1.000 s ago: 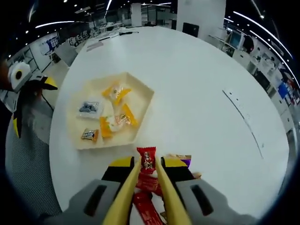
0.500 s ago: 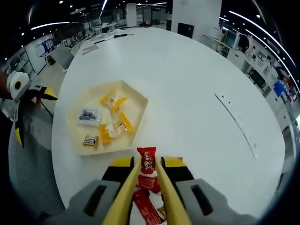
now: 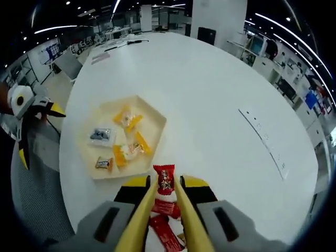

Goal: Place the target food into the container with the food tongs after gripping and lifting it, then release it inside without dropping or visibly crushing the food.

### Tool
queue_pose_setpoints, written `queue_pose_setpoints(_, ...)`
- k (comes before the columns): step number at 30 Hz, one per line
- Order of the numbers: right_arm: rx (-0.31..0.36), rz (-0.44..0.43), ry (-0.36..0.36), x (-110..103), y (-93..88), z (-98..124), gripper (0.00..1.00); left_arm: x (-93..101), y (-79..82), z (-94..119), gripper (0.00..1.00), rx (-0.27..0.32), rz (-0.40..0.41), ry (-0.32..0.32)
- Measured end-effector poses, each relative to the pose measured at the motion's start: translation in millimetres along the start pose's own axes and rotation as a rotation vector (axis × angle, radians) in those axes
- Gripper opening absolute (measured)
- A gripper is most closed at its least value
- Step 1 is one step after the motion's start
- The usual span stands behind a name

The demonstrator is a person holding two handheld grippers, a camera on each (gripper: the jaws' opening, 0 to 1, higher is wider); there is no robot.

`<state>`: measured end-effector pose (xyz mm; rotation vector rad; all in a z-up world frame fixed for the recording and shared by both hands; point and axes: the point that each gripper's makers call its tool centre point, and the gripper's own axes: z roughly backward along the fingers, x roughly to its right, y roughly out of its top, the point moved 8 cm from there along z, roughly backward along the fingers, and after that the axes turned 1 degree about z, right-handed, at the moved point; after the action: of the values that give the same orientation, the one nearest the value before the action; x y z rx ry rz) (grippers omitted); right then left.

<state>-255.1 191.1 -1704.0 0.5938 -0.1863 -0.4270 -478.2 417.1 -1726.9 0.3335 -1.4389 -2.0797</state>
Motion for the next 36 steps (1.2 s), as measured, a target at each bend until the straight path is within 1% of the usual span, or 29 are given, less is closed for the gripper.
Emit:
queue_pose_setpoints(5,0.010,0.009,0.004,-5.1,7.2,-0.6,0.21,-0.3,-0.1,0.1,0.99,0.001,-0.001,0.000)
queue_pose_setpoints(13,0.030,-0.001,0.010,-12.3,18.6,-0.2,0.21,-0.6,-0.6,0.2,0.99,0.002,-0.006,0.001)
queue_pose_setpoints(17,0.040,0.011,0.017,-19.4,28.7,-1.0,0.21,-0.3,0.0,0.3,0.99,0.003,-0.009,0.002)
queue_pose_setpoints(25,0.058,0.036,0.035,-35.6,49.4,-5.0,0.21,-0.4,-0.4,0.3,0.99,0.001,-0.012,0.004)
queue_pose_setpoints(29,0.069,0.059,0.051,-48.1,62.2,-7.2,0.21,-0.4,0.2,0.7,0.99,0.002,-0.014,0.009)
queue_pose_setpoints(36,0.079,0.085,0.076,-64.7,77.1,-11.1,0.21,-1.0,0.1,0.6,0.99,0.005,-0.015,0.010)
